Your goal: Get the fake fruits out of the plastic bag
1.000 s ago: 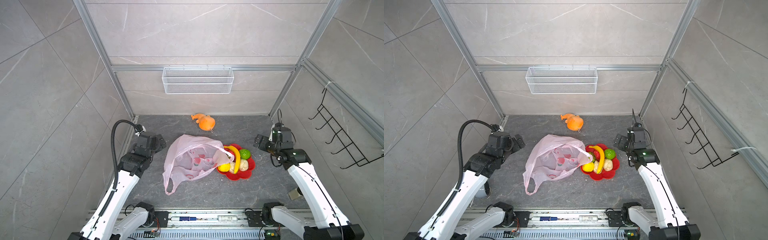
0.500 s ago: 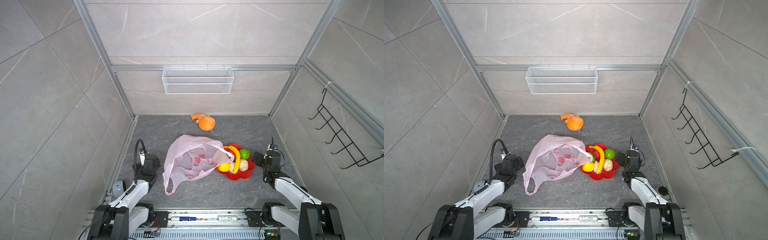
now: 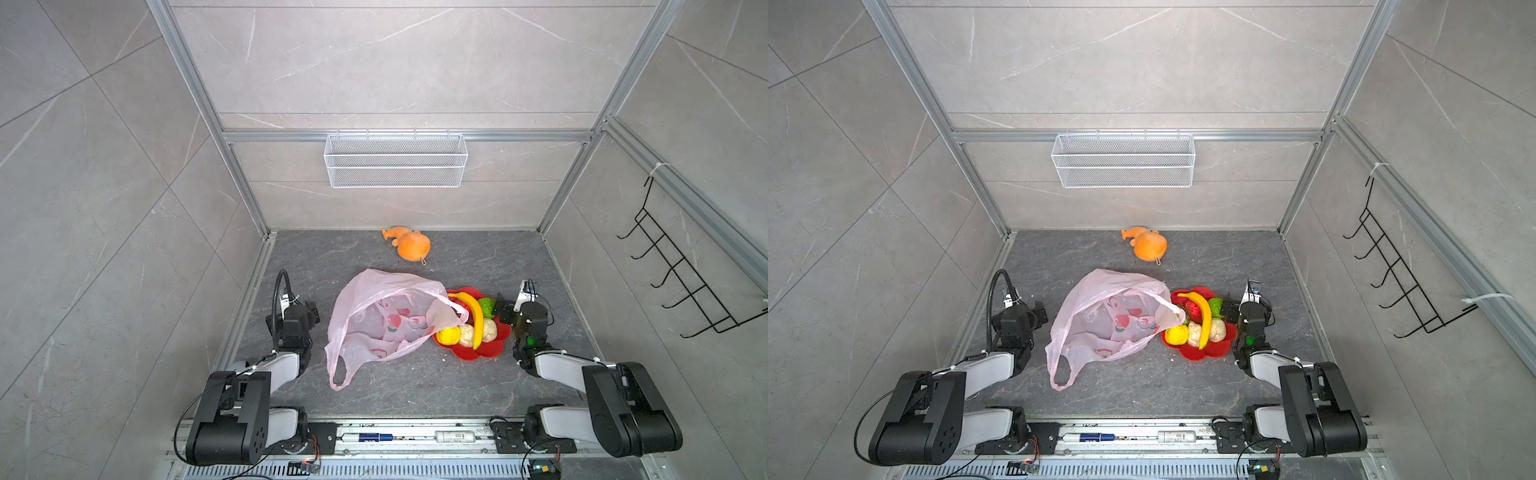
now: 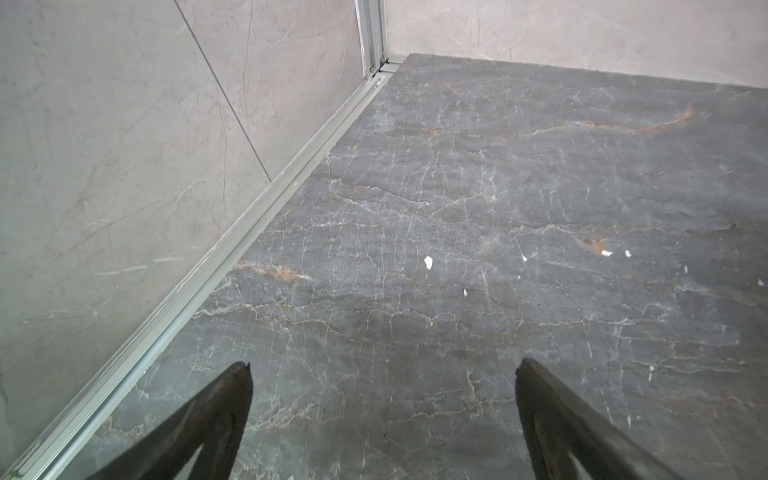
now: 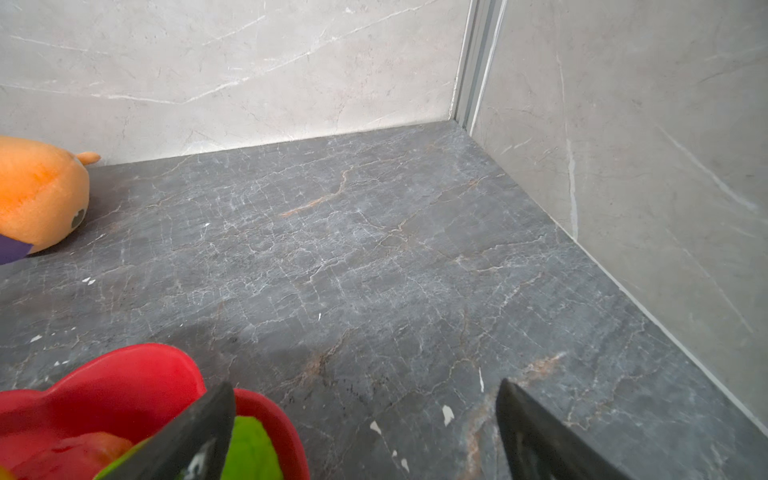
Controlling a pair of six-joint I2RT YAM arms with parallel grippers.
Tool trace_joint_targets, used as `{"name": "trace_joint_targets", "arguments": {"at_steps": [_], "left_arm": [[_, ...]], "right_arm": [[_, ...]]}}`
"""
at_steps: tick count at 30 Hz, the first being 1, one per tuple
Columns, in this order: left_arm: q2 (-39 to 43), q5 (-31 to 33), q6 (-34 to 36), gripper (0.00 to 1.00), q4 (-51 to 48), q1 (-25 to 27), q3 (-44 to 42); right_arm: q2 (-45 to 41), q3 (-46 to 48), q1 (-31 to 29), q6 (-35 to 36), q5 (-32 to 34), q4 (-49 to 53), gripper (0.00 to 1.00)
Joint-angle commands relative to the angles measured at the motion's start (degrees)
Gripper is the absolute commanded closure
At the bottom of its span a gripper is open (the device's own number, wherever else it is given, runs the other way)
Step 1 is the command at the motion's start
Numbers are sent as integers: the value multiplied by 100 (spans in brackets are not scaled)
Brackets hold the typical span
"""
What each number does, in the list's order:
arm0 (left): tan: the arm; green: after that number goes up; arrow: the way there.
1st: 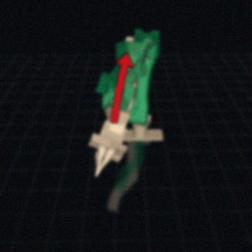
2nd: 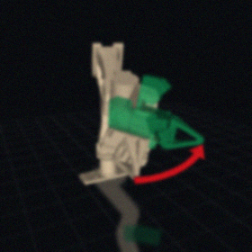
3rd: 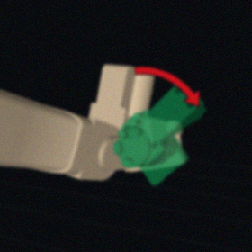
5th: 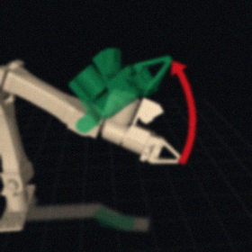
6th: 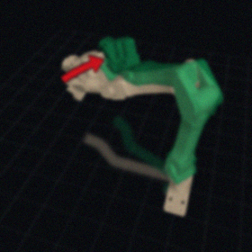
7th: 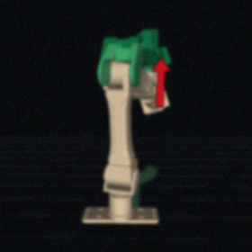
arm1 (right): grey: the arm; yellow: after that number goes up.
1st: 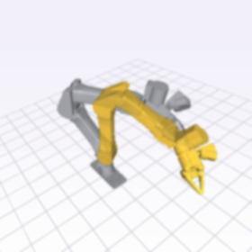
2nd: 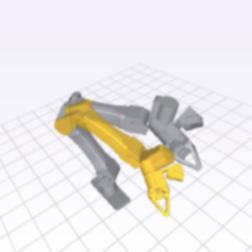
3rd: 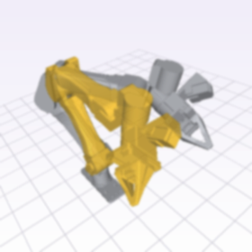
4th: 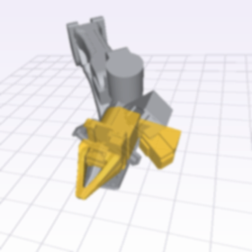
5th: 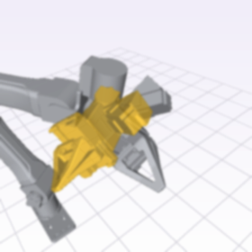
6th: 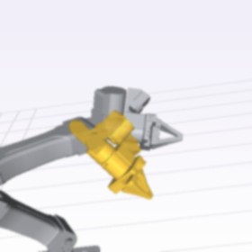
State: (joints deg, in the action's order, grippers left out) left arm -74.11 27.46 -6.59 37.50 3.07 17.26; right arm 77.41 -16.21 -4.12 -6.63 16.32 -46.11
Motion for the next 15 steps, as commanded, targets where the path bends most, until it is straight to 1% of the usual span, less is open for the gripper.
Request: {"name": "trace_joint_targets", "arguments": {"at_steps": [1,4,10,15], "left_arm": [[-100,-224,166,0,995,-161,-136],[-172,-294,171,0,1239,-202,-227],[-509,-377,189,0,1576,-259,-216],[-550,-557,223,0,1368,-271,-94]], "right_arm": [[227,128,-35,21,134,-762,1],[143,130,-41,-6,133,-617,1],[170,161,-36,-3,135,-733,1],[174,334,-40,58,12,-1053,1]]}}
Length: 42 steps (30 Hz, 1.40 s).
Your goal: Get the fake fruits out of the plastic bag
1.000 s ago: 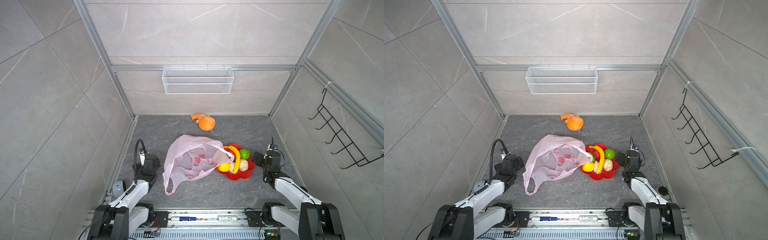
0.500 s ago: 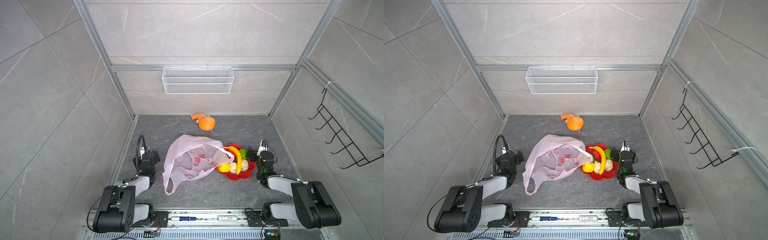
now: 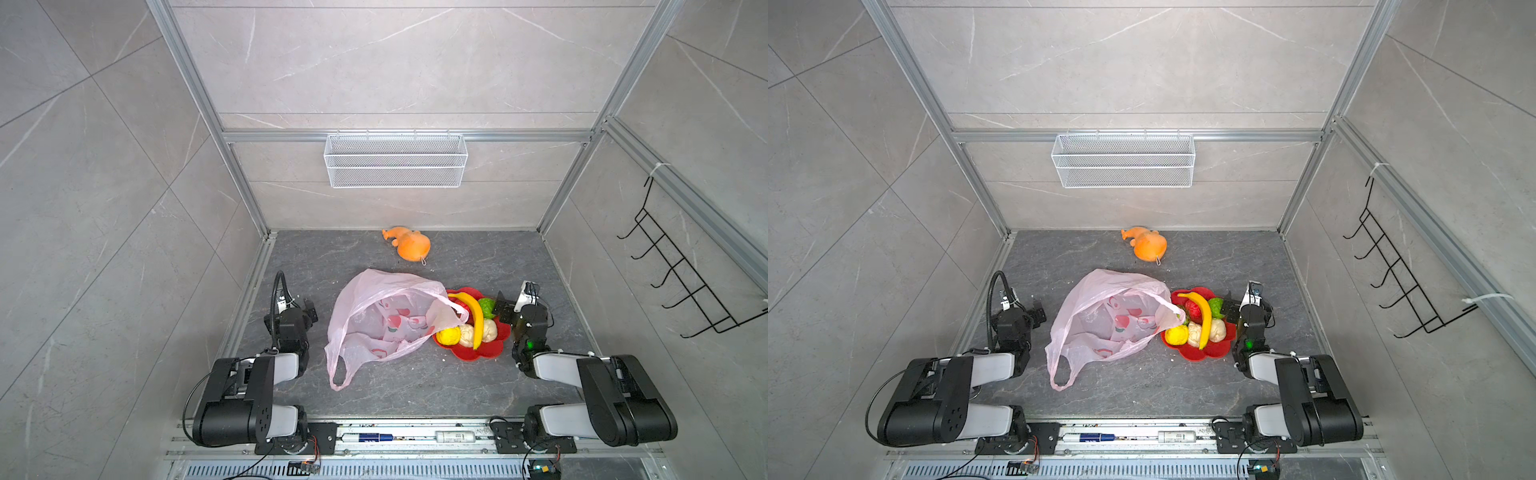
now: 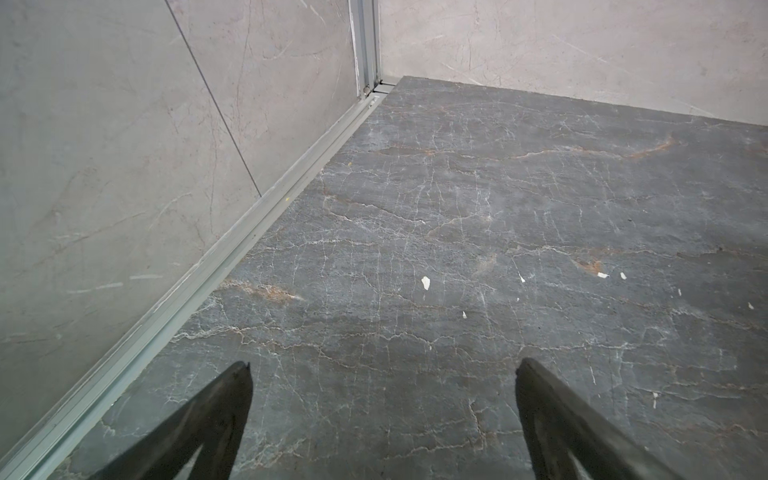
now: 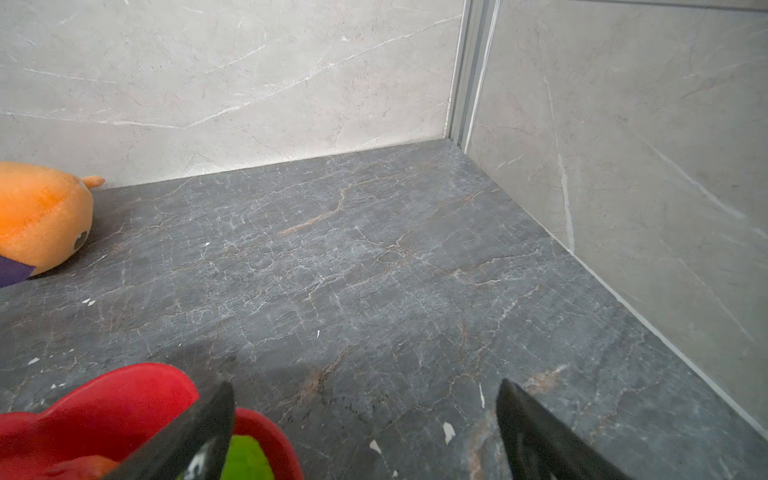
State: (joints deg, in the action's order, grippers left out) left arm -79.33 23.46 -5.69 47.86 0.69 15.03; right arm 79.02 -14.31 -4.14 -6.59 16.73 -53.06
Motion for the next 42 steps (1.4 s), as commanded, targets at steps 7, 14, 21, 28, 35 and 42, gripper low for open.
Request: {"name": "trace_joint_targets", "arguments": {"at_steps": [7,14,21,28,35,42], "left_arm": [[-382,-708,348,0,364,-51,278],[-694,-807,444,0,887,-49,177],[-695,-756,414,0,404,-51,427],[-680,-773,409,0,348,-51,435],[-680,-773,411,0,349,-51,440],[-679,-773,407,0,348,-51,440]], "right_arm": [[312,454,-39,289,-584,-1250,1],[641,358,-49,351,-724,-1337,1],[712,131,-45,381,-779,-1049,1],[715,-288,-52,420,-880,-279,1],[750,-539,-52,579,-1242,181,1],[755,-569,-54,575,-1239,215,1]]}}
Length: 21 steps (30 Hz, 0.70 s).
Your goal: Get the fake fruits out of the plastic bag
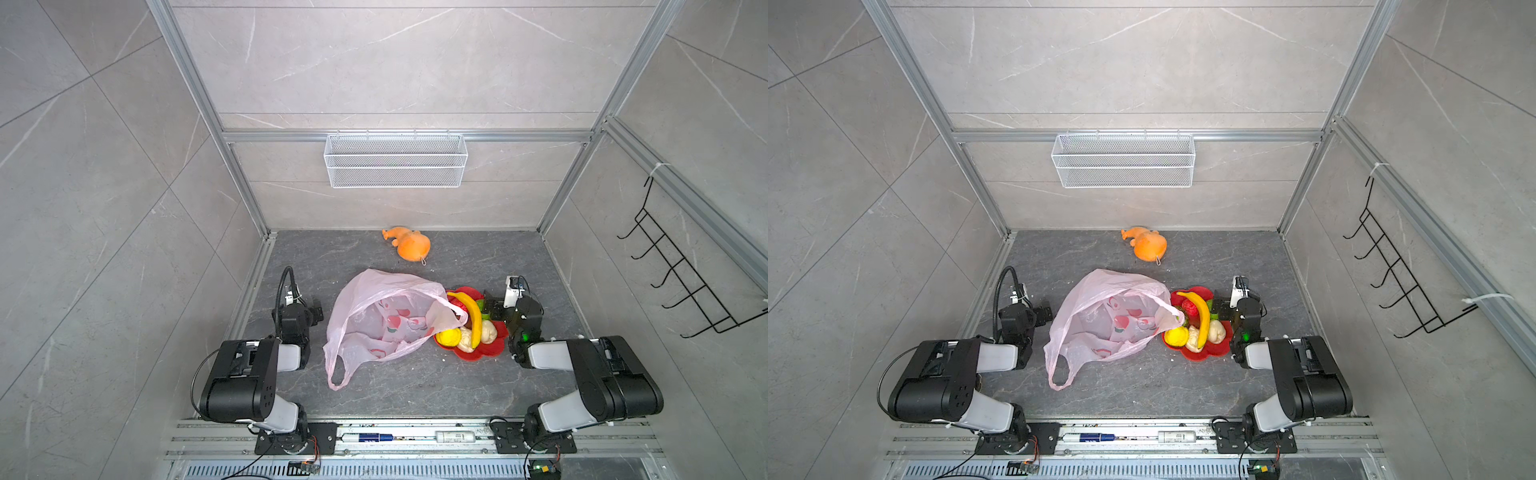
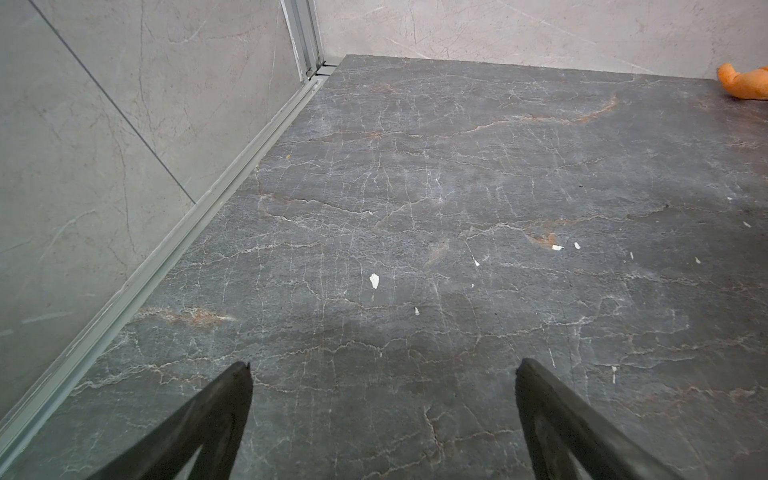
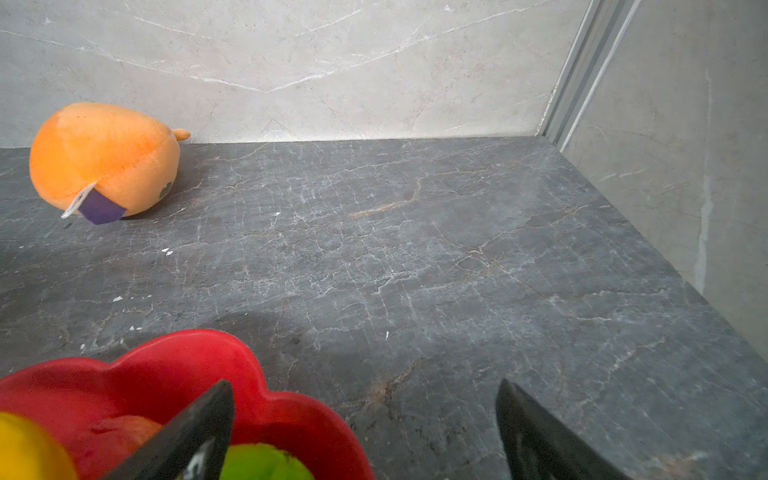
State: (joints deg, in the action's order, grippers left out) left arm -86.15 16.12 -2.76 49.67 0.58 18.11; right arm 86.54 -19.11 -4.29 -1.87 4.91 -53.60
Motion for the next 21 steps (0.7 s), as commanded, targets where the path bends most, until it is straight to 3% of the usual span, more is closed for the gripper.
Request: {"name": "trace_joint_targets", "arguments": {"at_steps": [1,21], "left_arm": [[2,-39,111,0,173,-40,132],[4,-43,118,0,166,-40,131]], "right_arm": [[3,-84,-39,112,-51,272,1],[38,-177,-133,179,32,407,1]]}}
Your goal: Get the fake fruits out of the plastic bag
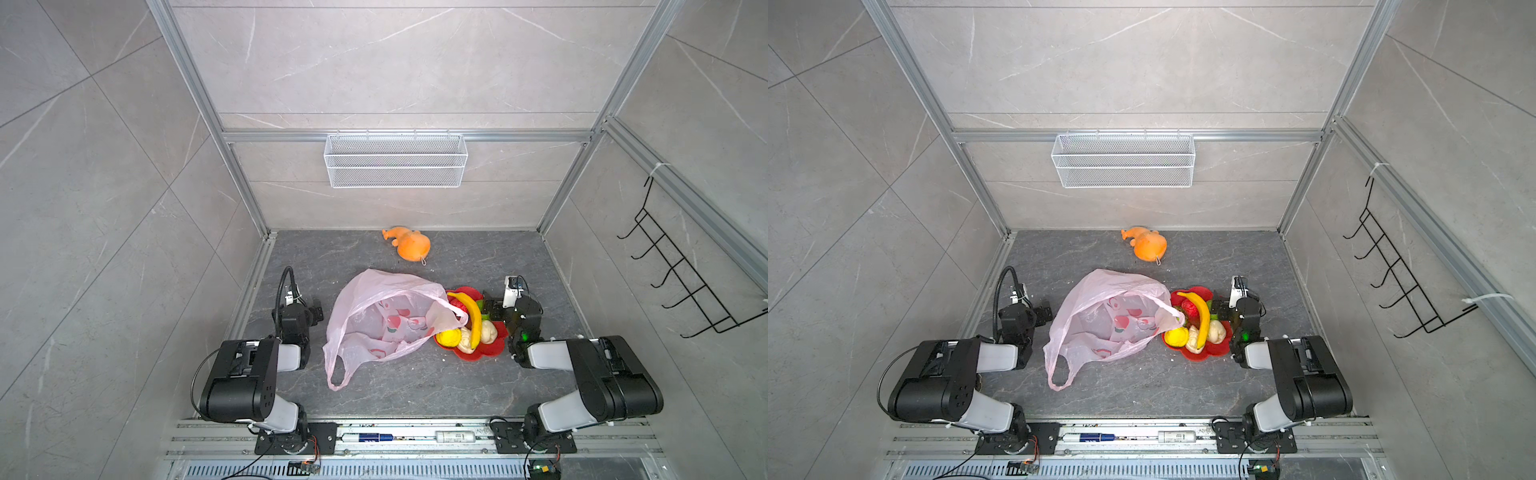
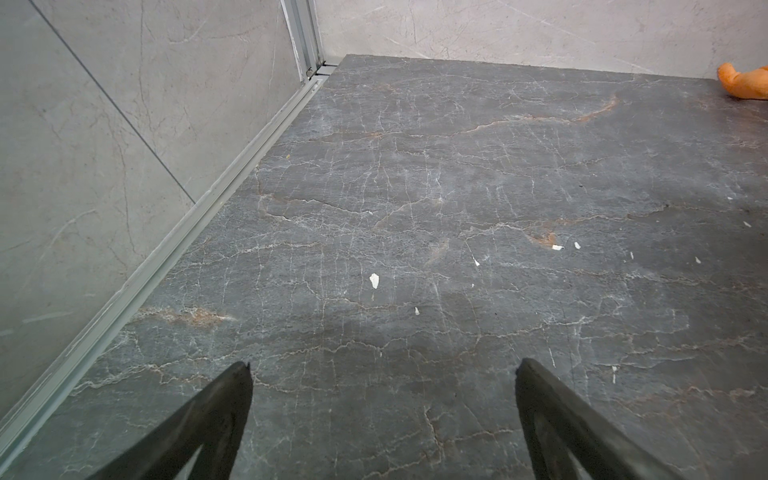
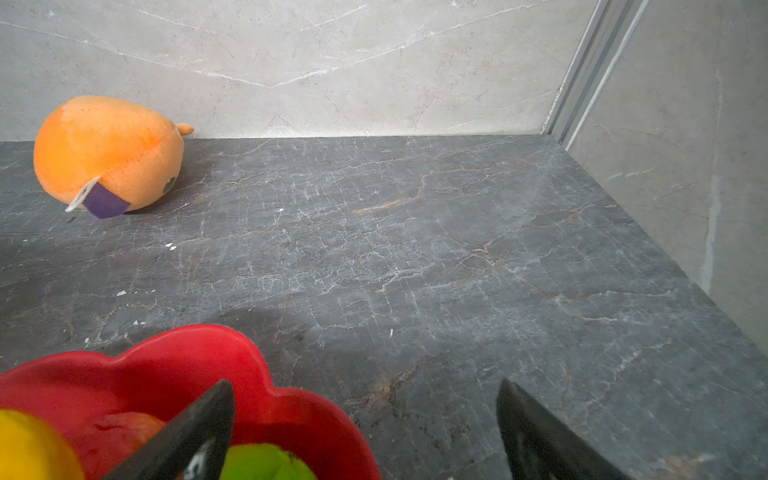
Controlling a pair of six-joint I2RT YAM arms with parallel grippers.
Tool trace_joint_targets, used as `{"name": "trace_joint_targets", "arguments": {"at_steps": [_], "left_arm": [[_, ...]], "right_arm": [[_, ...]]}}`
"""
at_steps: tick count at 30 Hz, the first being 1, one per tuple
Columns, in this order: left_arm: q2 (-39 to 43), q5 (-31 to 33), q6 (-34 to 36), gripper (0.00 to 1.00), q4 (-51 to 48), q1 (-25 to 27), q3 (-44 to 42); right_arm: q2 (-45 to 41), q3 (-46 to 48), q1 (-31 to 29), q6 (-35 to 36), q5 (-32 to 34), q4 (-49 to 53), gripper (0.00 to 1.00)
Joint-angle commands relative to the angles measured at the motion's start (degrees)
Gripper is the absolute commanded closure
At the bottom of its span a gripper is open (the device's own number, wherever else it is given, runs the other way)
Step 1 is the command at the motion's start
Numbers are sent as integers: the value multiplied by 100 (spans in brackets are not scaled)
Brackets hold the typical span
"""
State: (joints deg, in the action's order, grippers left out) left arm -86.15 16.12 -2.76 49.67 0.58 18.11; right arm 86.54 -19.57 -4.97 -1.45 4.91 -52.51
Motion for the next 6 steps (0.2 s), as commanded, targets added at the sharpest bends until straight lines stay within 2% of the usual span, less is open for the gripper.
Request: {"name": "trace_joint_targets", "arguments": {"at_steps": [1,6], "left_arm": [[3,-39,117,0,168,-40,131],[9,-39,117,0,170,-36,132]], "right_arm": [[32,-133,-69,141,28,299,1],[29,-111,-68,144,28,278,1]]}}
